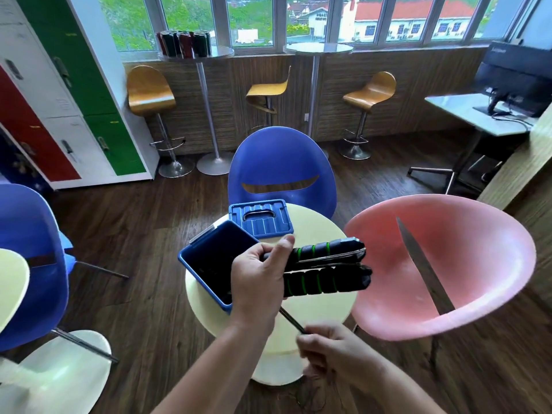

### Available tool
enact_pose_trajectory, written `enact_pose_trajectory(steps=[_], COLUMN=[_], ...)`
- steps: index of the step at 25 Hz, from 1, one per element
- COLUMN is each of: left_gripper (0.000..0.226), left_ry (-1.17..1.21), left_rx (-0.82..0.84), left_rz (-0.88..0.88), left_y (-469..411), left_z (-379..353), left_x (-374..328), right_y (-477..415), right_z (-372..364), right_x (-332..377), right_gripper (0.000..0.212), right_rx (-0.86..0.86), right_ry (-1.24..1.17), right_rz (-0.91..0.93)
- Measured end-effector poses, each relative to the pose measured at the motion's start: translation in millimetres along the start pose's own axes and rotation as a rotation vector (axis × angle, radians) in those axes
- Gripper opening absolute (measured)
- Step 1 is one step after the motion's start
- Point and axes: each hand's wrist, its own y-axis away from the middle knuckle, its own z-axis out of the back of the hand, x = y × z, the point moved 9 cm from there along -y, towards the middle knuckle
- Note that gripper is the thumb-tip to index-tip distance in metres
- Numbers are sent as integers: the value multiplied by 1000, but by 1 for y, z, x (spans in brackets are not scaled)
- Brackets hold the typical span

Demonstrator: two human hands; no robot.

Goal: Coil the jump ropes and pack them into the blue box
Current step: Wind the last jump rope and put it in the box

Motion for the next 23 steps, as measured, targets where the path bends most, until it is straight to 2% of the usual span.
enact_pose_trajectory(steps=[4, 8, 10, 13, 16, 19, 23], left_gripper=[36, 30, 29, 30, 30, 31, 33], left_ry=[-231, -412, -459, -500, -562, -598, -511], left_rx=[-39, -18, -17, -13, -15, -53, -139], left_rz=[-137, -231, -240, -272, -321, -355, -308], left_y=[0, 9, 12, 14, 13, 11, 0], left_z=[27, 37, 40, 42, 40, 39, 38], left_x=[0, -2, 3, 6, 11, 15, 11], right_y=[10, 15, 19, 25, 28, 32, 42], right_z=[39, 69, 77, 65, 41, 9, -46], right_x=[12, 67, 99, 138, 166, 178, 140], right_gripper=[34, 34, 43, 42, 34, 30, 33], right_rx=[-63, -150, -186, -153, -178, -198, -76], right_ry=[125, 343, 407, 454, 397, 232, 66], right_rz=[-52, -19, 14, 54, 74, 109, 117])
